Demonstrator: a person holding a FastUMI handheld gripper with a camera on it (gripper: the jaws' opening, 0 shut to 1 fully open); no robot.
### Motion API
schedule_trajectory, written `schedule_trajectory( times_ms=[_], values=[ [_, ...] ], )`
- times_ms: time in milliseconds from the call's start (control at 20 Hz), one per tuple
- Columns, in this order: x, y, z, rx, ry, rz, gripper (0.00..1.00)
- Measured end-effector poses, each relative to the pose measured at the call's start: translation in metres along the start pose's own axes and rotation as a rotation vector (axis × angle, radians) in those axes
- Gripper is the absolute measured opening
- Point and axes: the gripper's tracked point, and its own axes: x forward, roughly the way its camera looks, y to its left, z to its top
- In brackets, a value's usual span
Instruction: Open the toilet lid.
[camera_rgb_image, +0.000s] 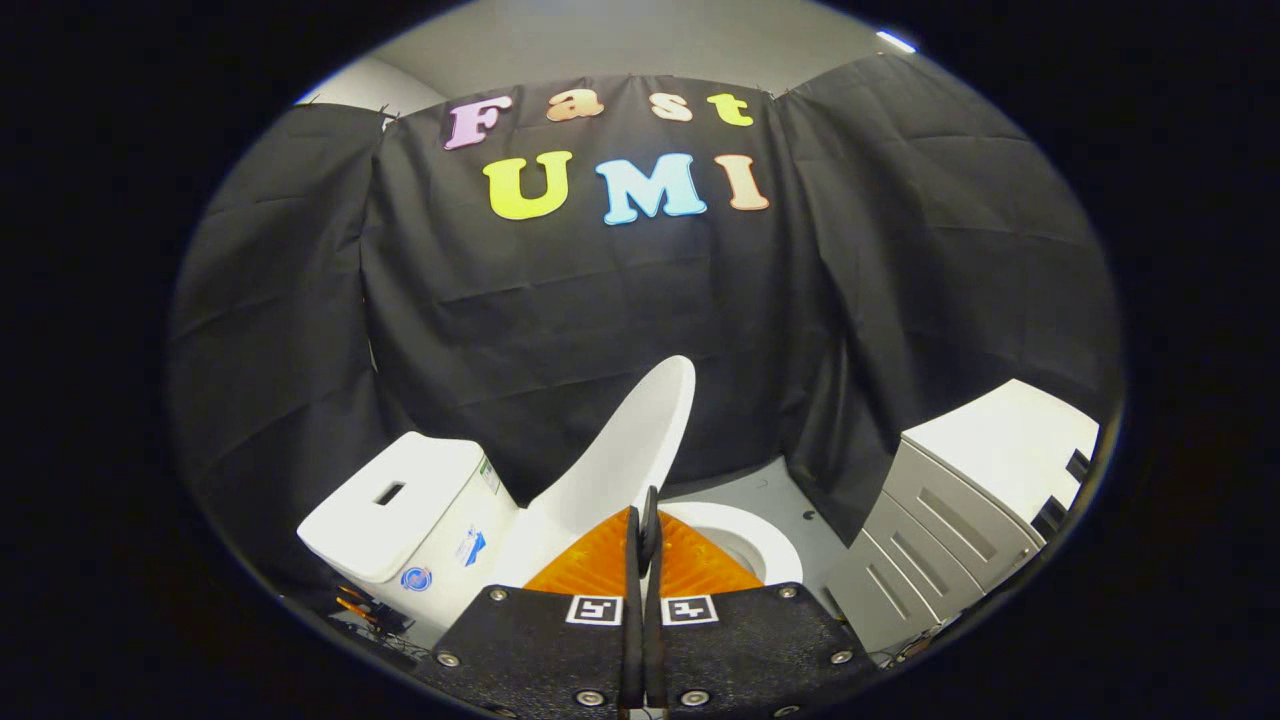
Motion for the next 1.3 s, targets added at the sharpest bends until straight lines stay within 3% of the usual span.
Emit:
schedule_trajectory(
  times_ms=[350,750,1300],
  values=[
    [-0.003,0.040,0.021,-0.042,-0.044,0.008,0.00],
    [-0.007,0.114,0.044,-0.188,-0.113,0.050,0.00],
    [-0.014,0.180,0.051,-0.170,-0.147,0.134,0.00]
  ],
)
